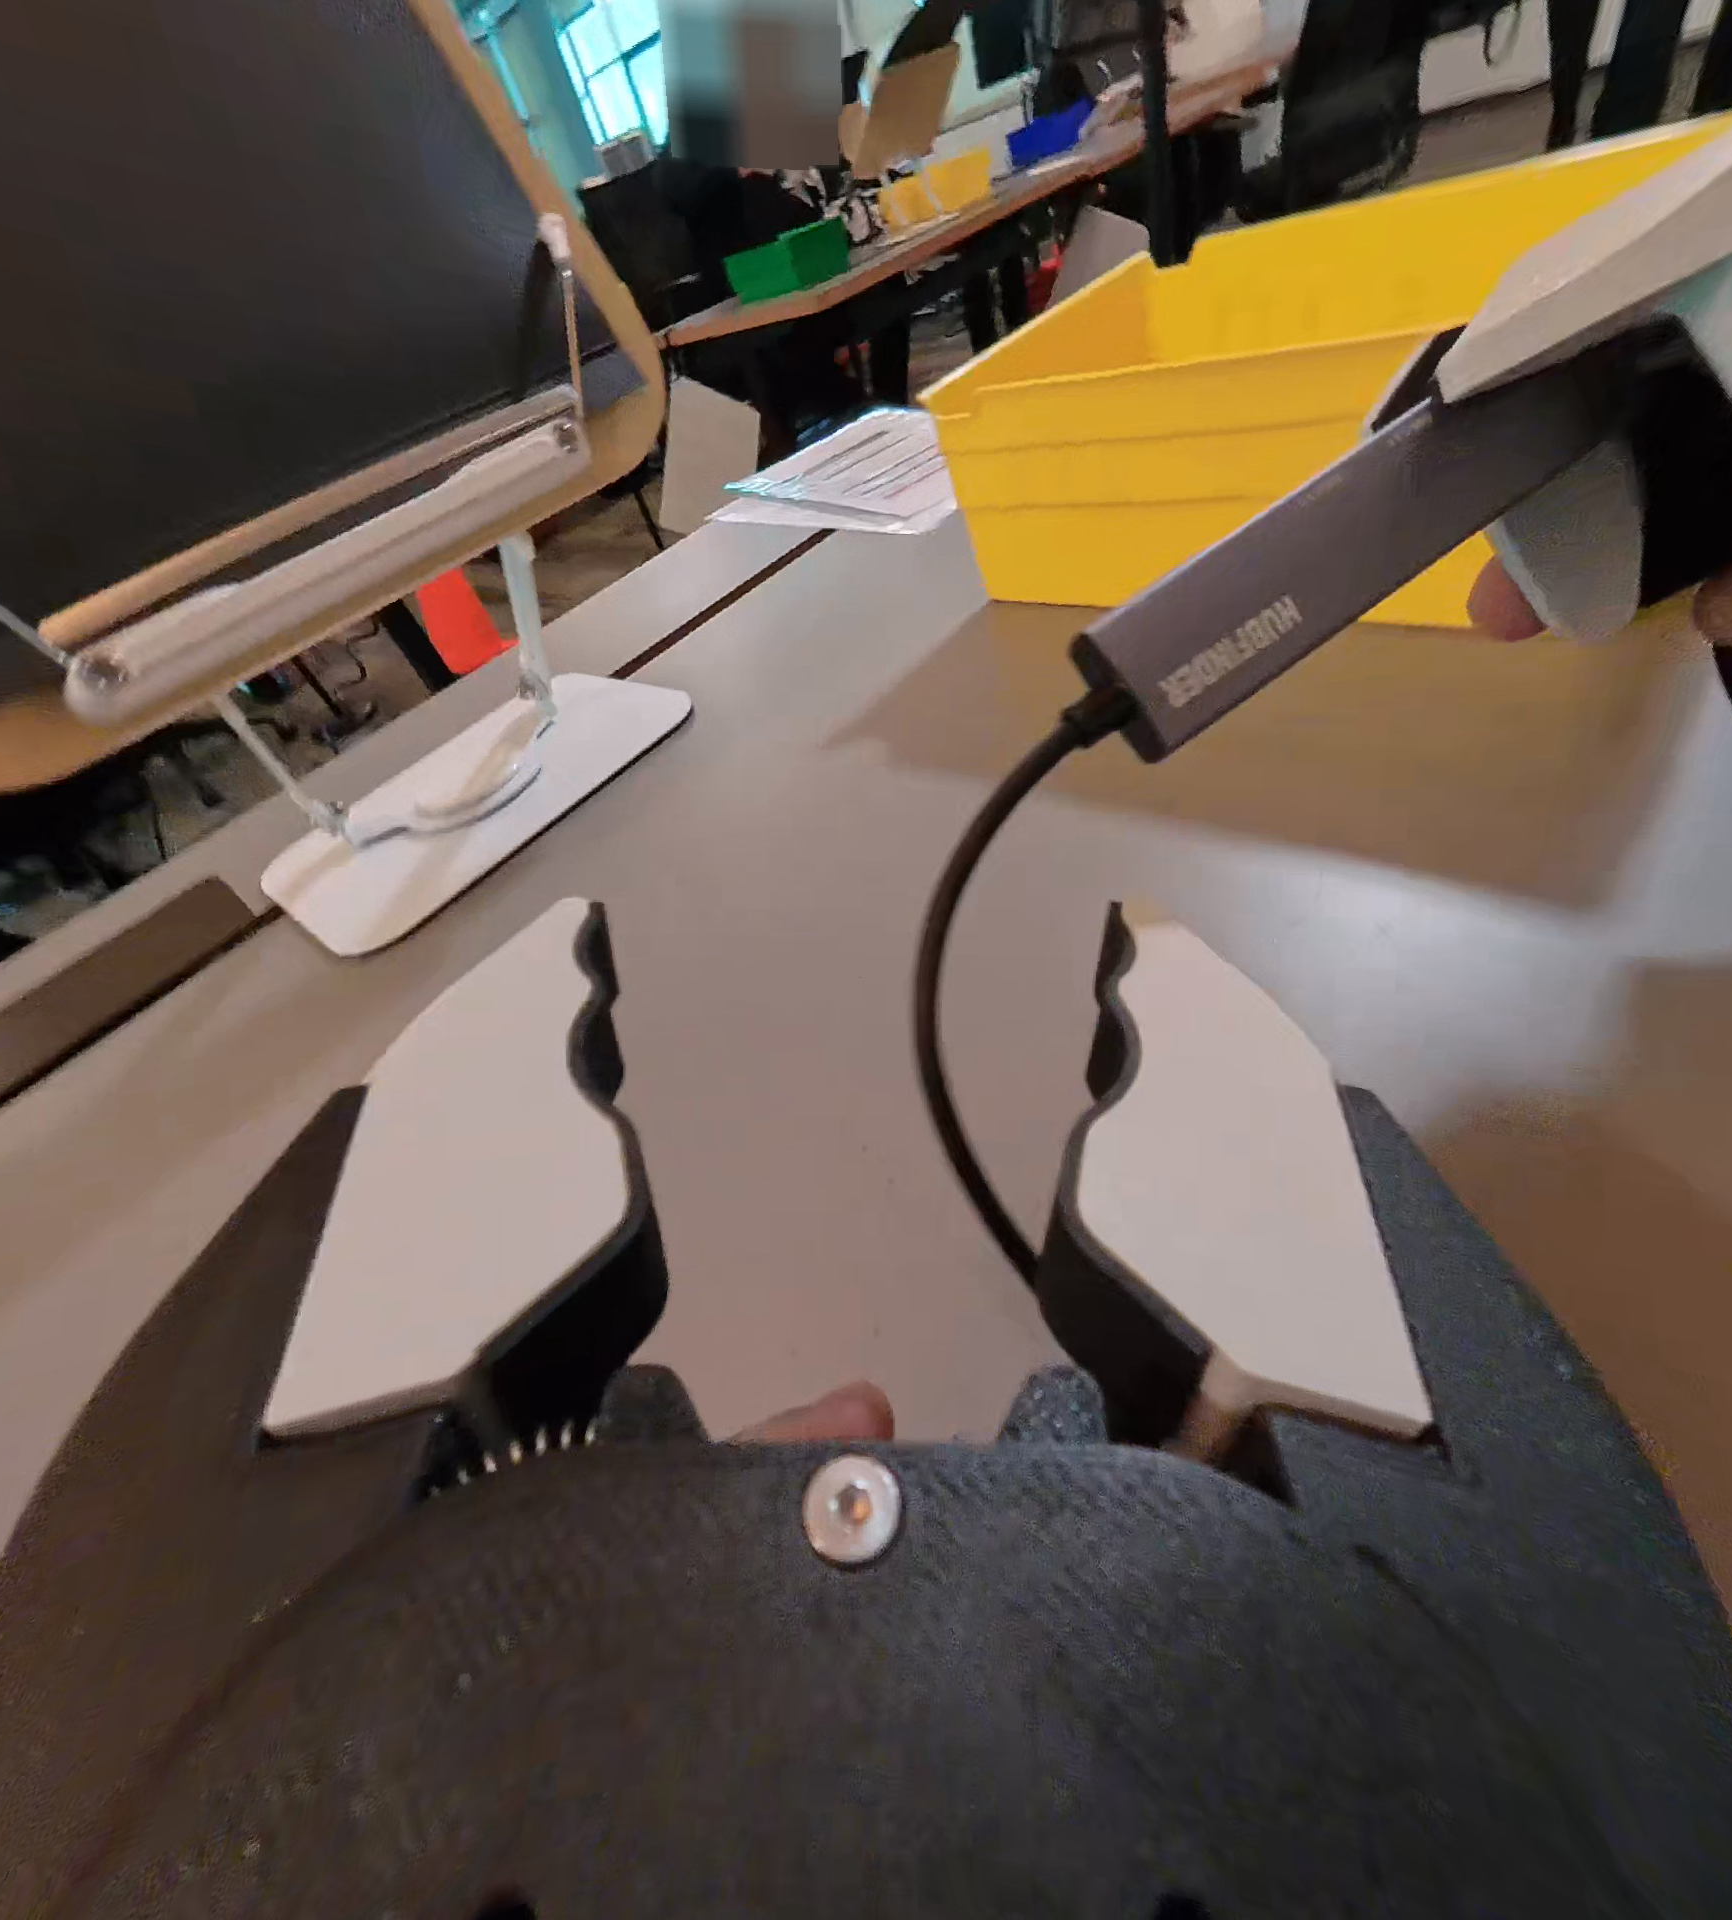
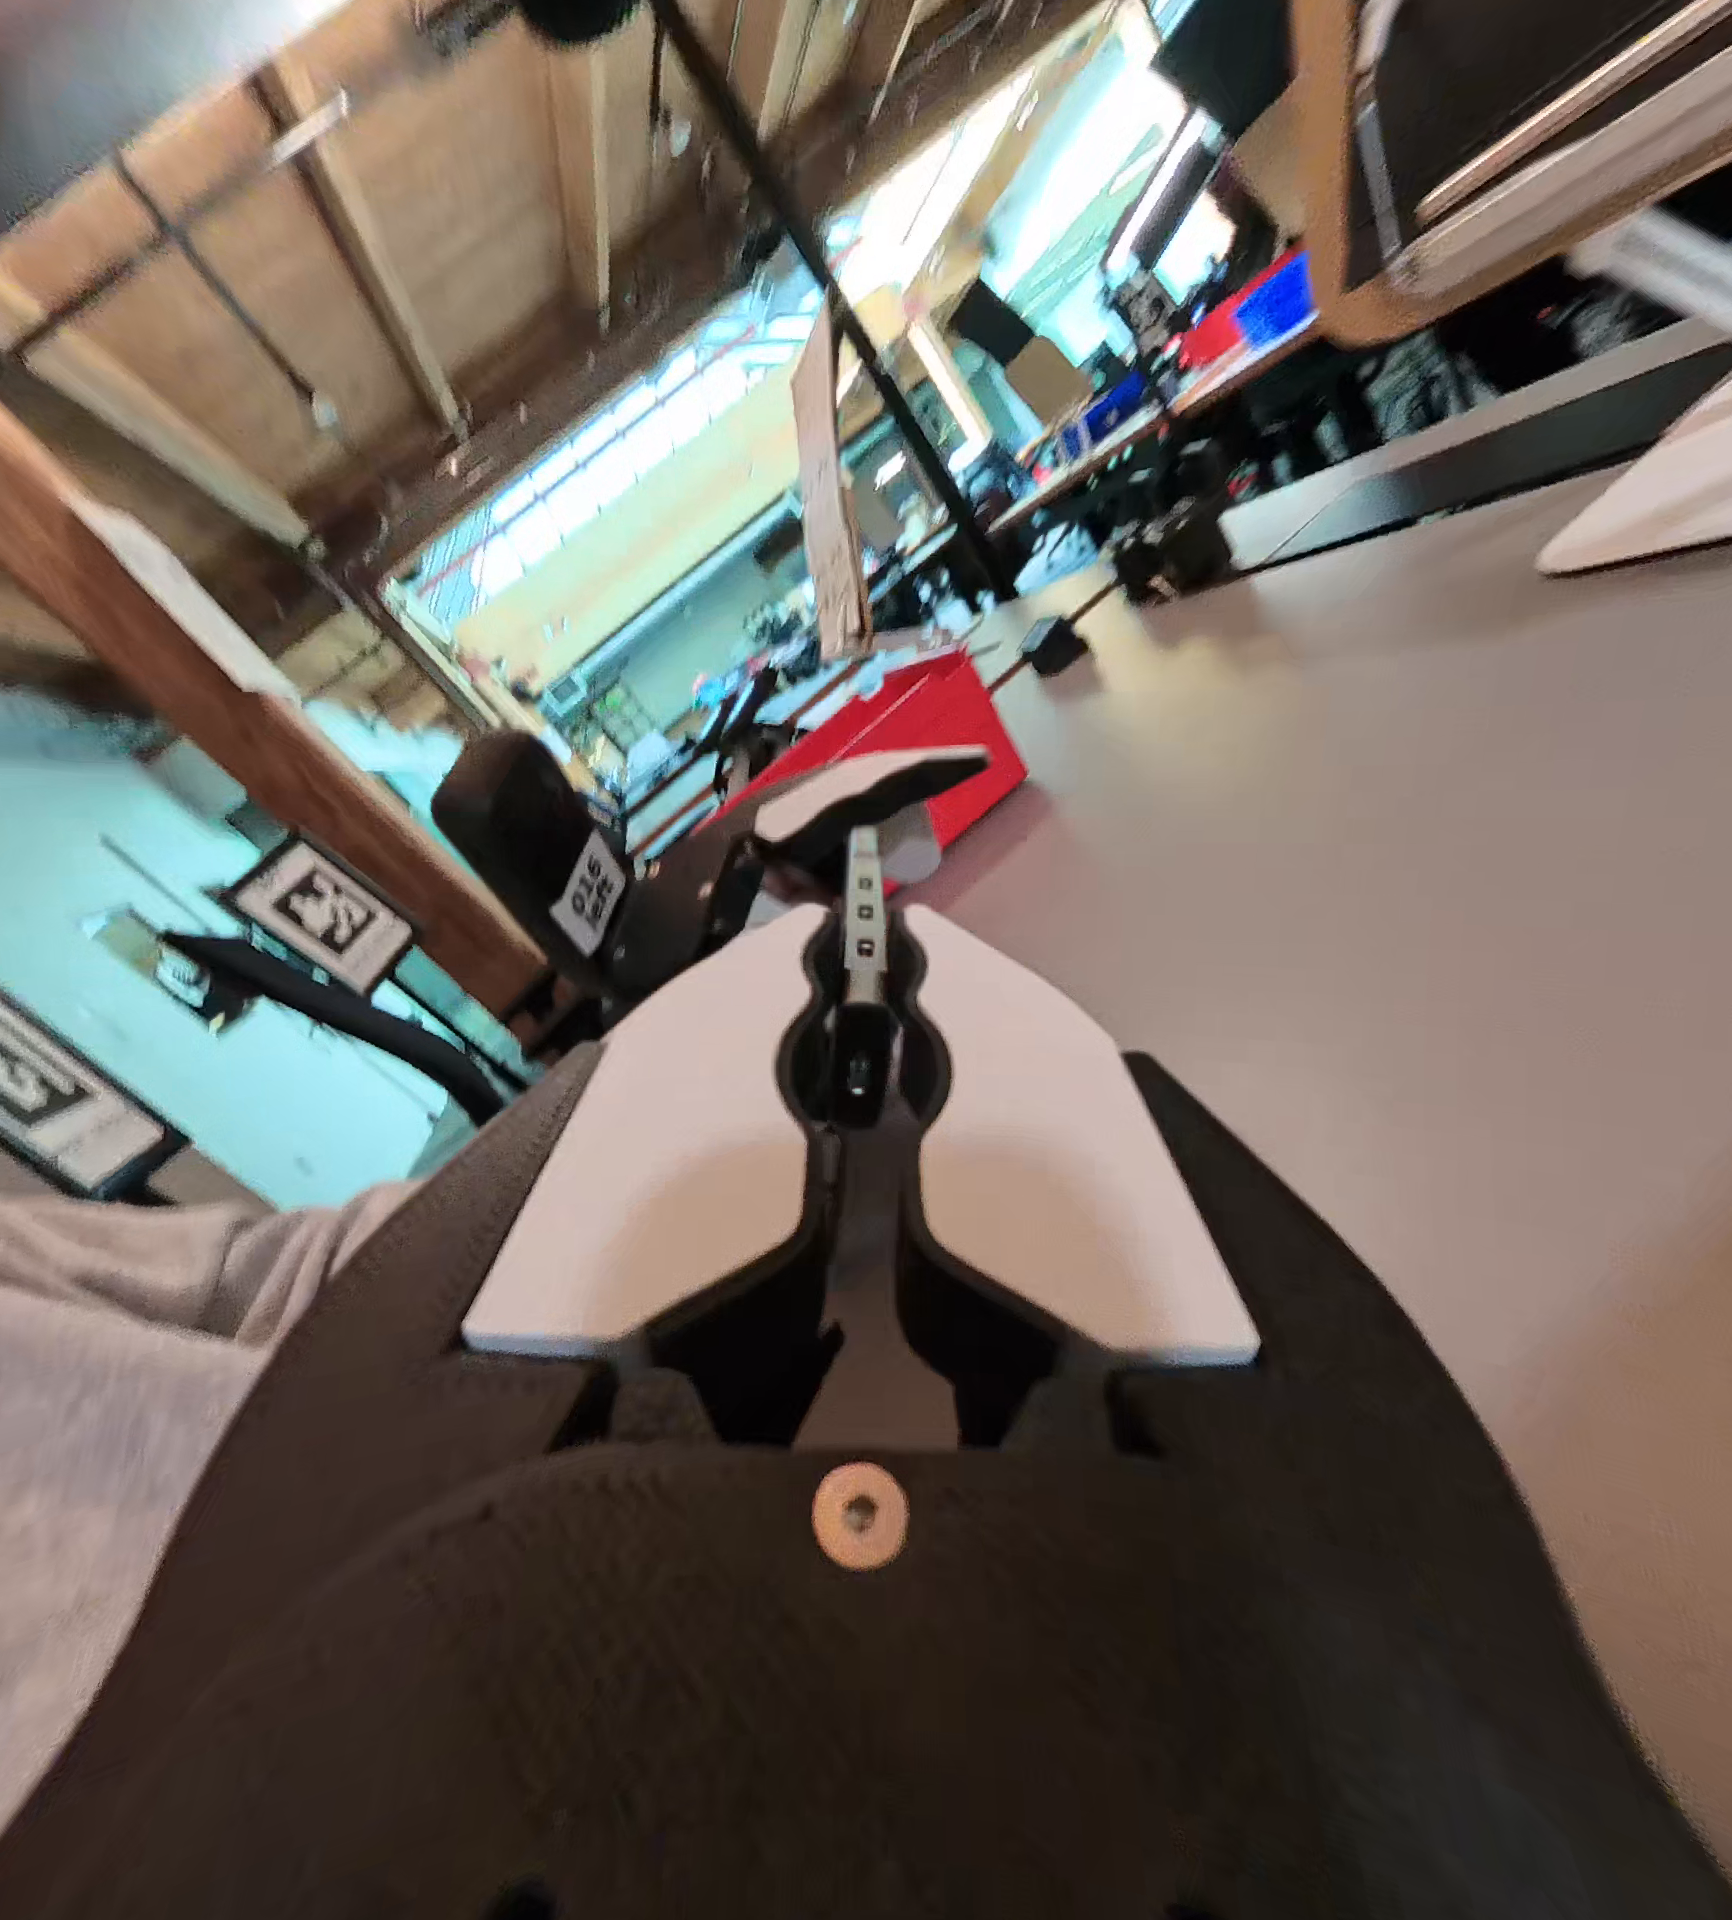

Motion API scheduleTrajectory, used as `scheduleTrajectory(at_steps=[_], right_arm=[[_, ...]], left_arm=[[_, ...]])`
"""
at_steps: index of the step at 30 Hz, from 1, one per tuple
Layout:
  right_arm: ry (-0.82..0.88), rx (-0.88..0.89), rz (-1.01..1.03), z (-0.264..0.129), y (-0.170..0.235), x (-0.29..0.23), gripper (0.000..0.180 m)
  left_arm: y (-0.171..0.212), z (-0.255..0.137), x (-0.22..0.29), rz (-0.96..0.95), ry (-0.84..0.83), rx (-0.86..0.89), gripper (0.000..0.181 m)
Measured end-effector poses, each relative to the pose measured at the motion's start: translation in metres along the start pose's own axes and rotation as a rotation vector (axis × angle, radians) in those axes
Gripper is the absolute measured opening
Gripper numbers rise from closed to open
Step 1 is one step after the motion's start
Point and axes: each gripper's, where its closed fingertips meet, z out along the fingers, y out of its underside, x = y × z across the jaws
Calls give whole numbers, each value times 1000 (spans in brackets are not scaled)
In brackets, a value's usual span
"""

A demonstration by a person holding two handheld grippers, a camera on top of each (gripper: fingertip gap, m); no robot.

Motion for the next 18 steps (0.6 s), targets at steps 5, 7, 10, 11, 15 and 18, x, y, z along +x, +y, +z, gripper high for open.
scheduleTrajectory(at_steps=[5, 7, 10, 11, 15, 18], right_arm=[[121, 154, -31, -2, -21, 18, 8], [148, 200, -36, -2, -26, 21, 9], [153, 244, -25, 1, -27, 18, 8], [132, 253, -18, 4, -26, 14, 8], [3, 280, -30, 18, -18, -20, 8], [-31, 256, -51, 25, -8, -36, 9]], left_arm=[[-46, -39, 5, -110, 8, 258, 69], [-71, -60, 24, -104, 63, 409, 48], [-76, -57, 65, -154, 256, 419, 24], [-70, -48, 78, -227, 334, 366, 25], [-50, -24, 116, -627, 656, 176, 30], [-57, -23, 93, -723, 606, 295, 33]])
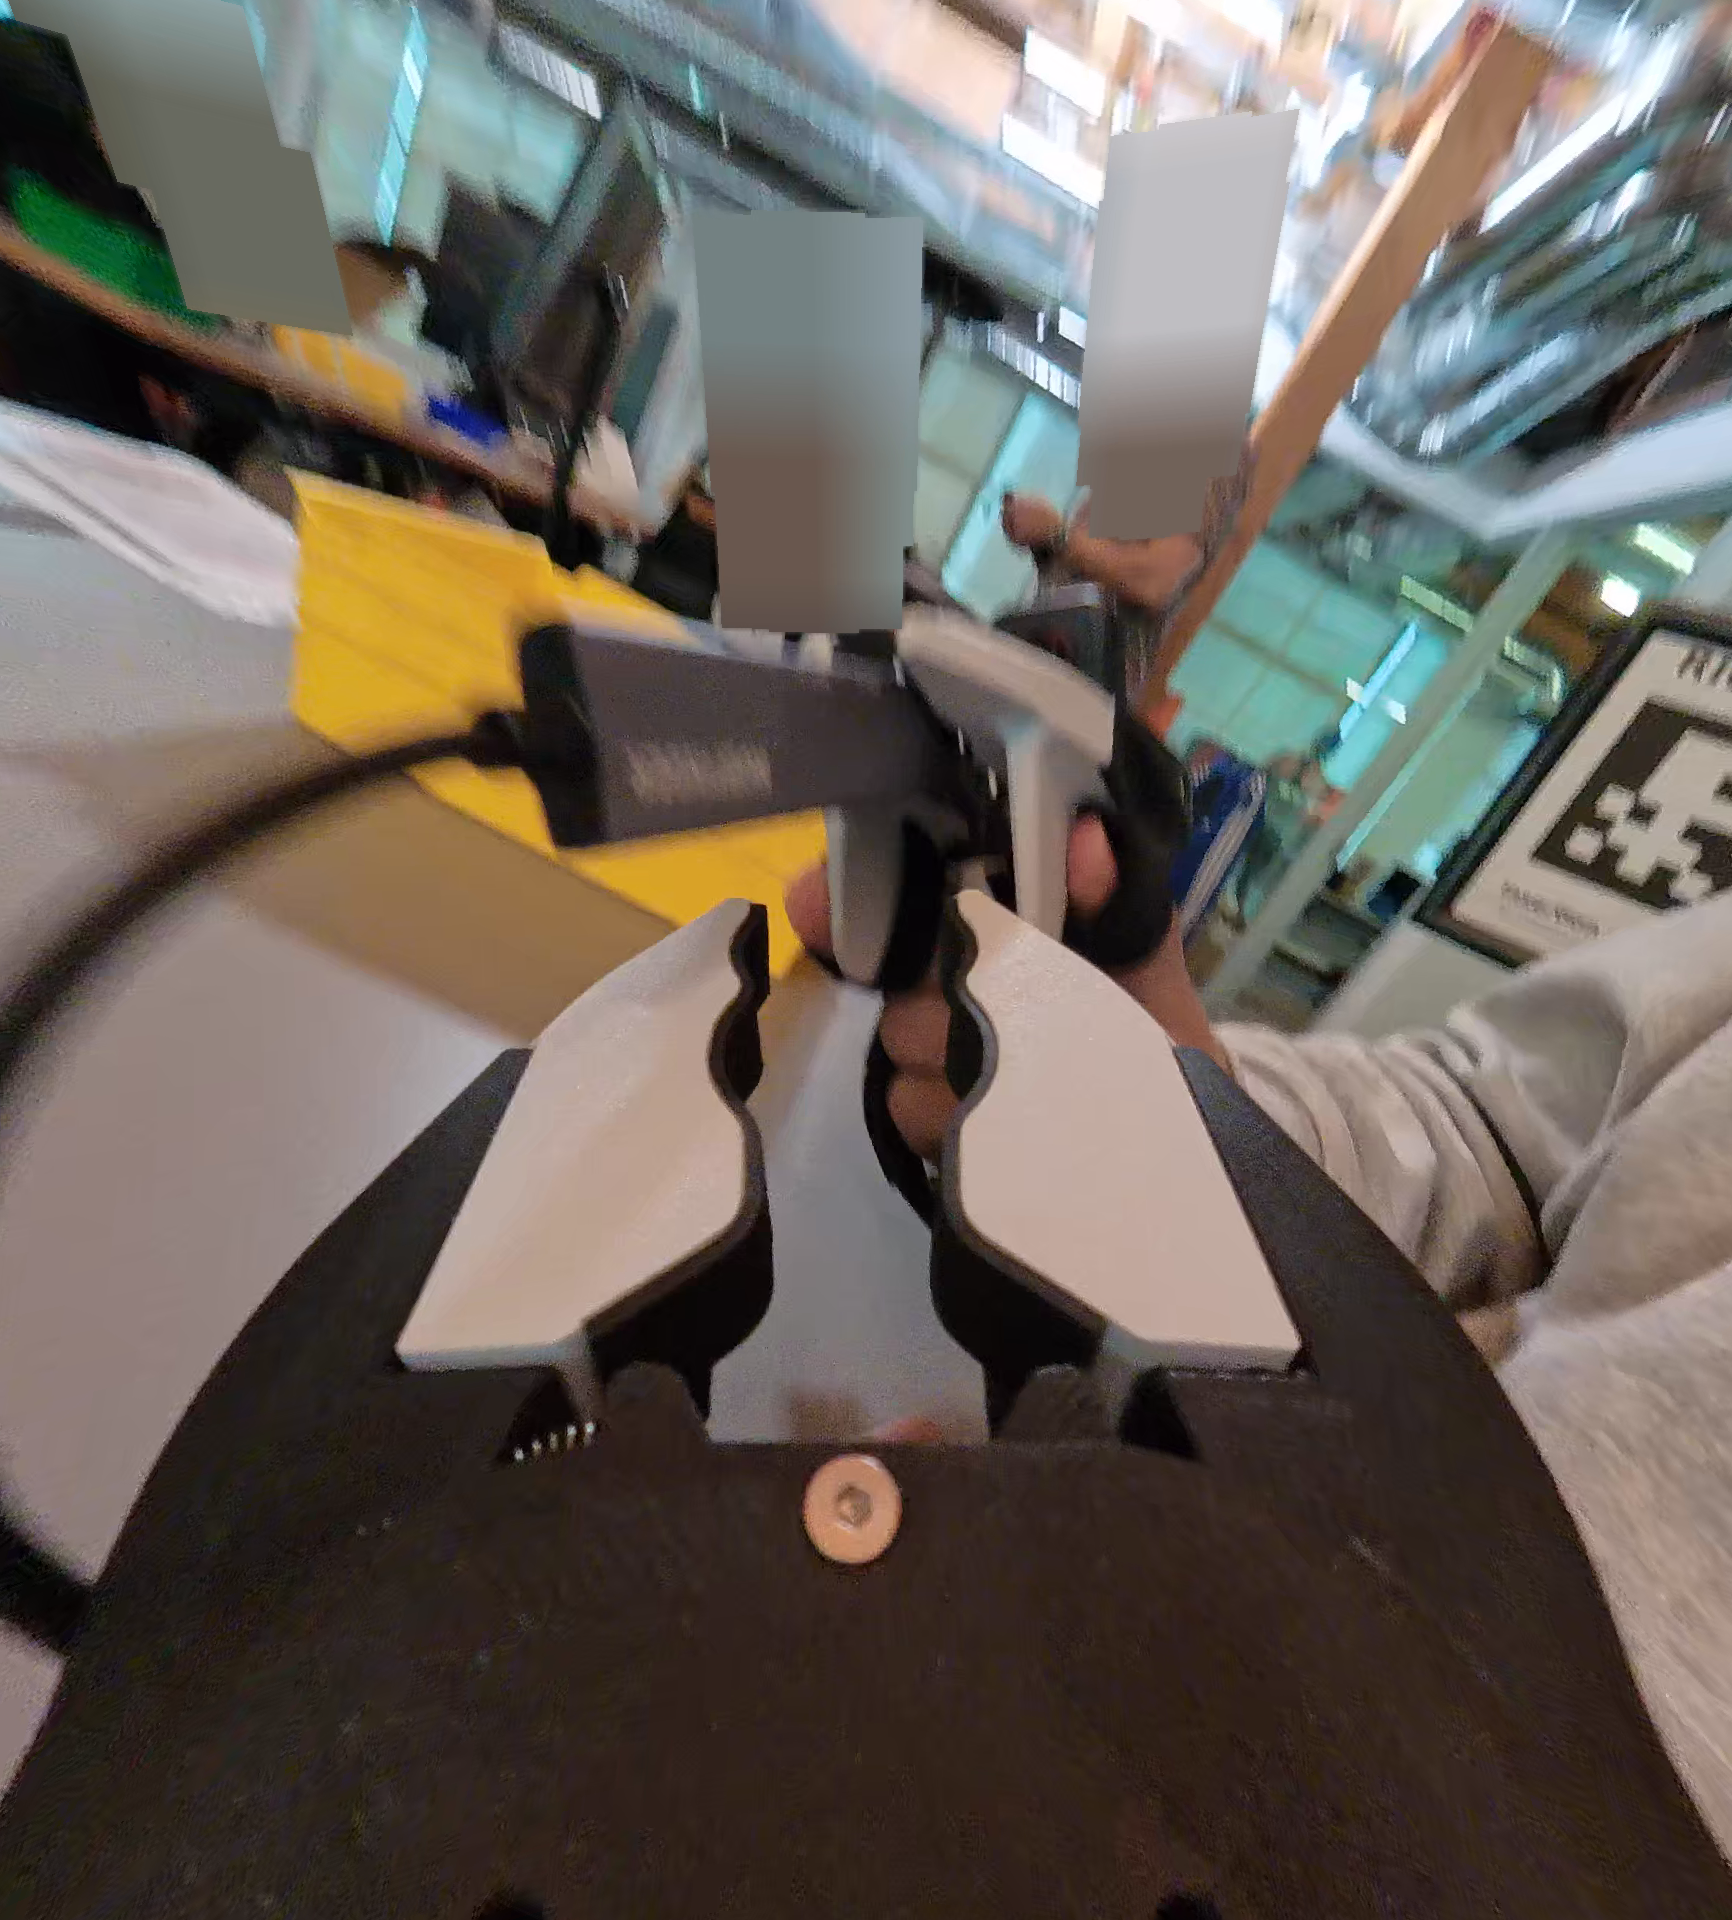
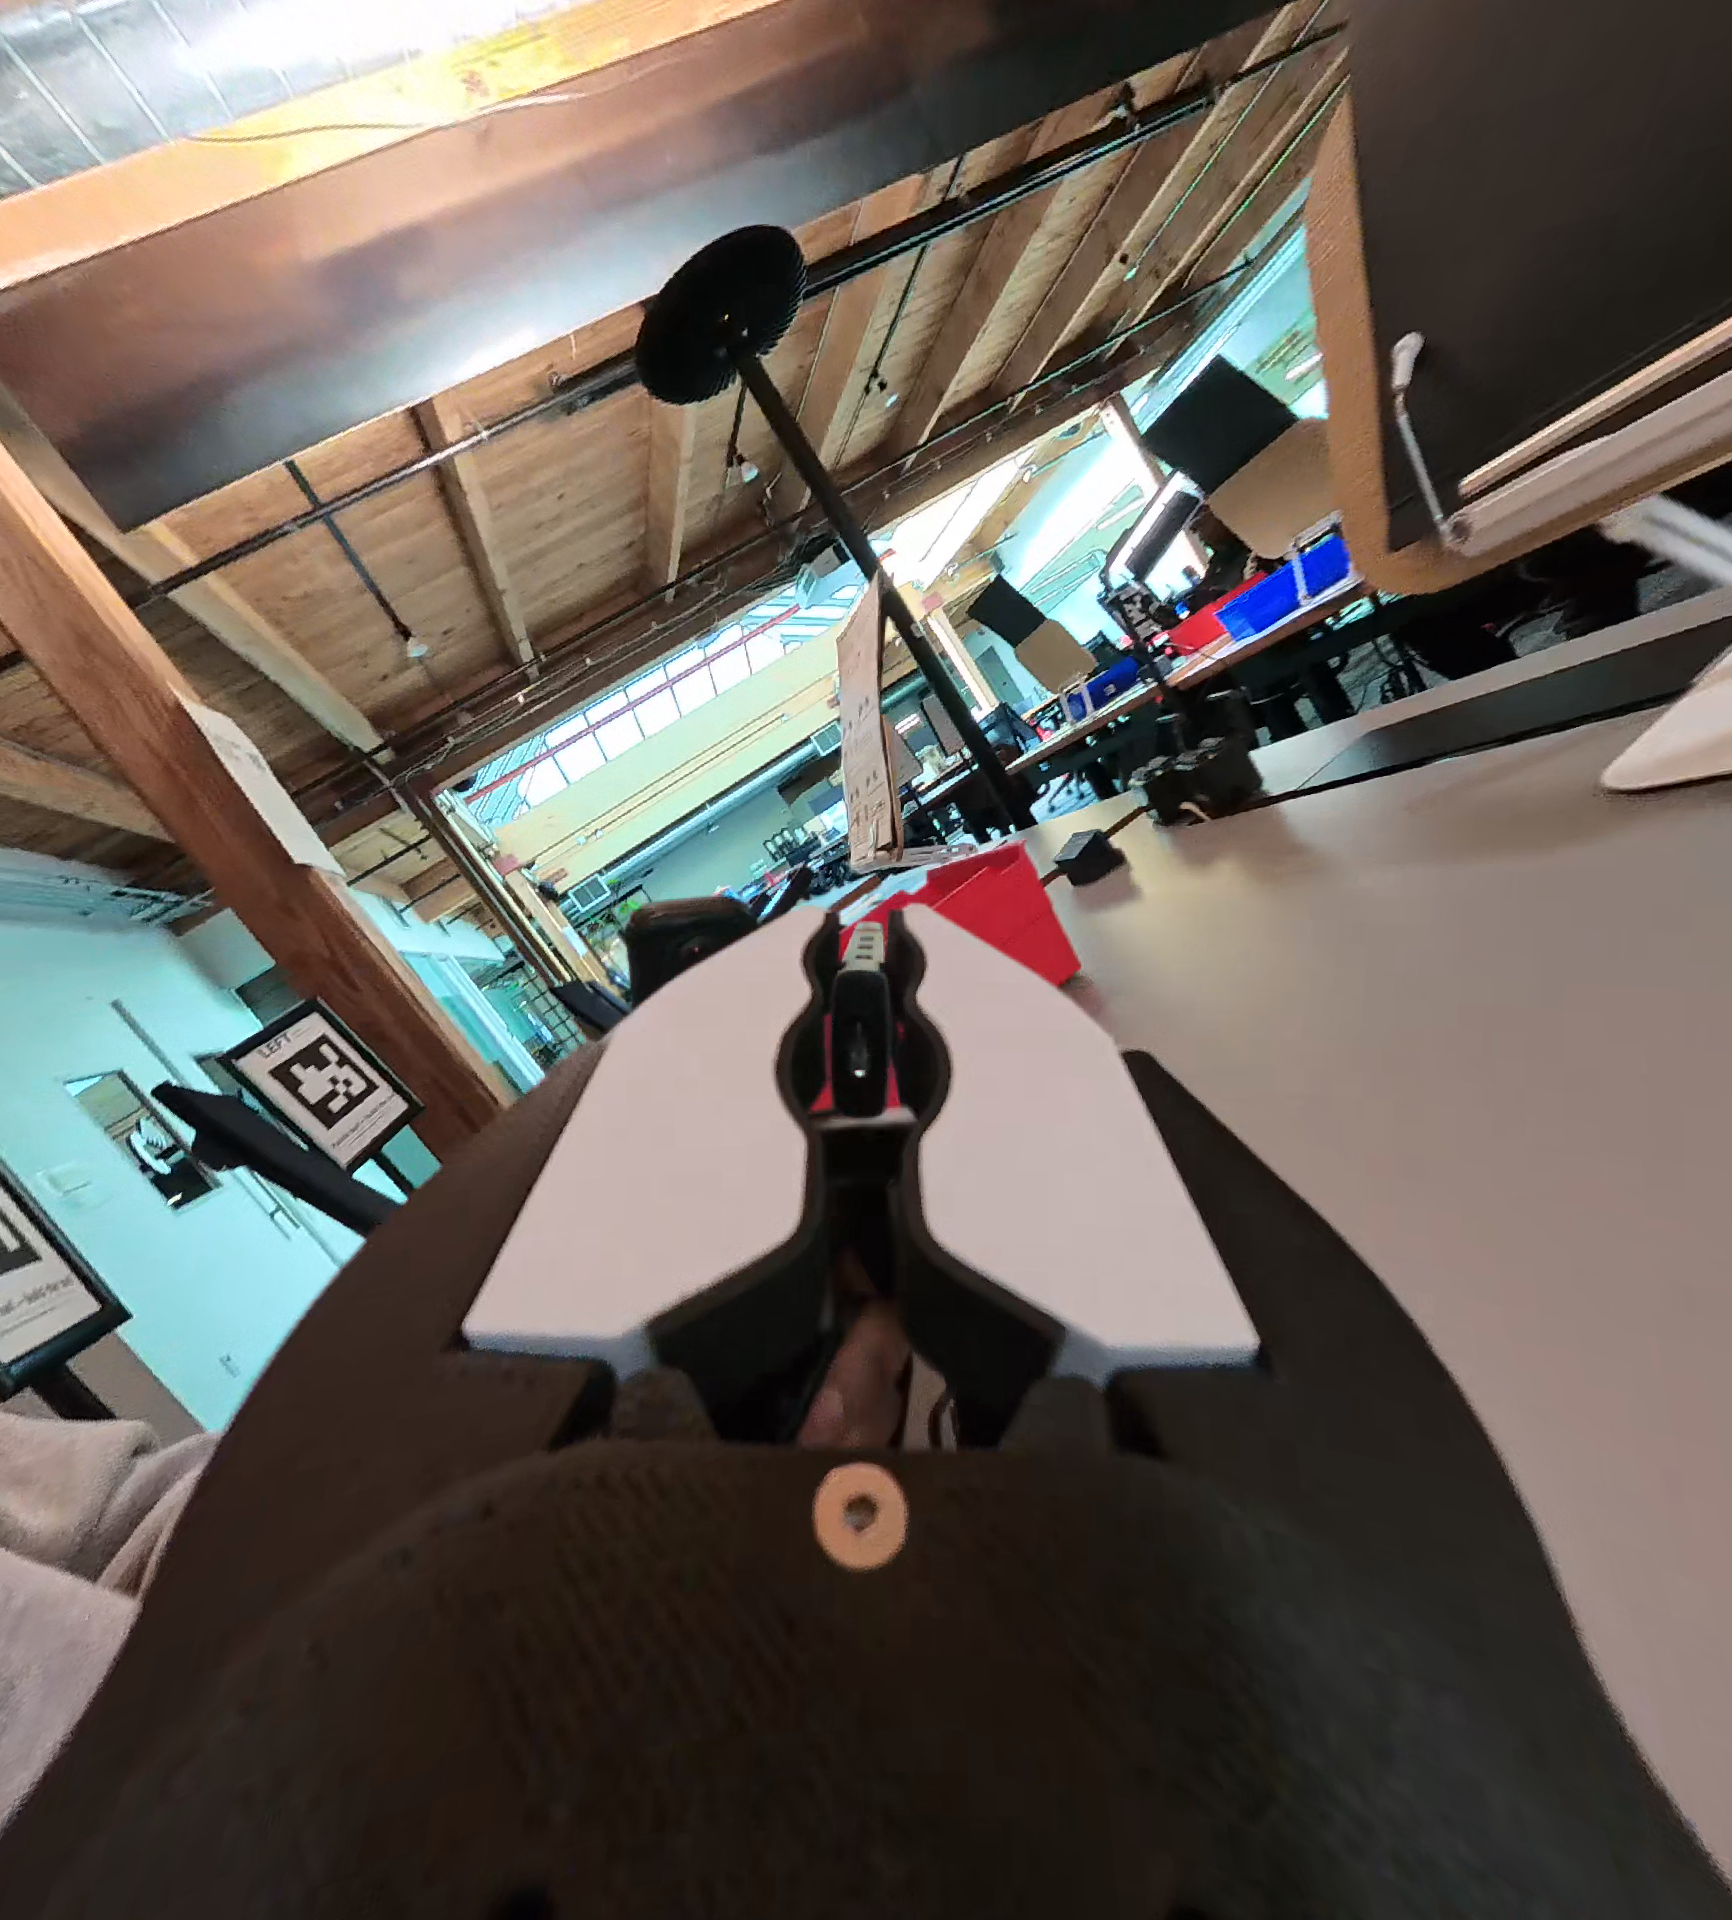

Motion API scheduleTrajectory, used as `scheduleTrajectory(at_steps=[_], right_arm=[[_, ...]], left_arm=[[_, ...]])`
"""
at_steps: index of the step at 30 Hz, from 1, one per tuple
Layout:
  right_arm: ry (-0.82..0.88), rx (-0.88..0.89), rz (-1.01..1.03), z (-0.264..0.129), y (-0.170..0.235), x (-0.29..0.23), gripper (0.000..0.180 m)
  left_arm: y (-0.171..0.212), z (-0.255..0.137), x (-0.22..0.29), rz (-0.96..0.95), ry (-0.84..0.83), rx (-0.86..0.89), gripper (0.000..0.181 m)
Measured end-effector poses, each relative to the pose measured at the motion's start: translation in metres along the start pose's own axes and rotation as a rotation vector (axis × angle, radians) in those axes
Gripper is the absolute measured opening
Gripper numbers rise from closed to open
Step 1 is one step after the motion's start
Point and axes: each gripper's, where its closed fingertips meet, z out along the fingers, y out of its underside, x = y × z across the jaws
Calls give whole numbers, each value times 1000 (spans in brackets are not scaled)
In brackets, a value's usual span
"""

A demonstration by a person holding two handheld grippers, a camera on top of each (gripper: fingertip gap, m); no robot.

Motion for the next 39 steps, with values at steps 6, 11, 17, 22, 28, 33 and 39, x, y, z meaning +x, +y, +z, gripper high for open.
scheduleTrajectory(at_steps=[6, 11, 17, 22, 28, 33, 39], right_arm=[[-23, -72, -19, 5, 23, -6, 8], [-44, -191, -93, 11, 45, -9, 8], [-9, -298, -208, 13, 61, -1, 10], [-16, -224, -82, 7, 42, 10, 29], [-23, -199, -3, 3, 32, 18, 34], [-105, -323, 30, 10, 62, 4, 29], [-121, -434, 52, 10, 88, 0, 9]], left_arm=[[-28, -23, -5, 38, 39, 92, 18], [-42, -32, -6, -165, 164, 199, 10], [-39, -34, -14, -201, 148, 164, 10], [-47, -45, -25, -269, 159, 207, 9], [-49, -50, -28, -310, 179, 219, 10], [-43, -44, -25, -307, 187, 184, 10], [-41, -42, -23, -331, 214, 168, 9]])
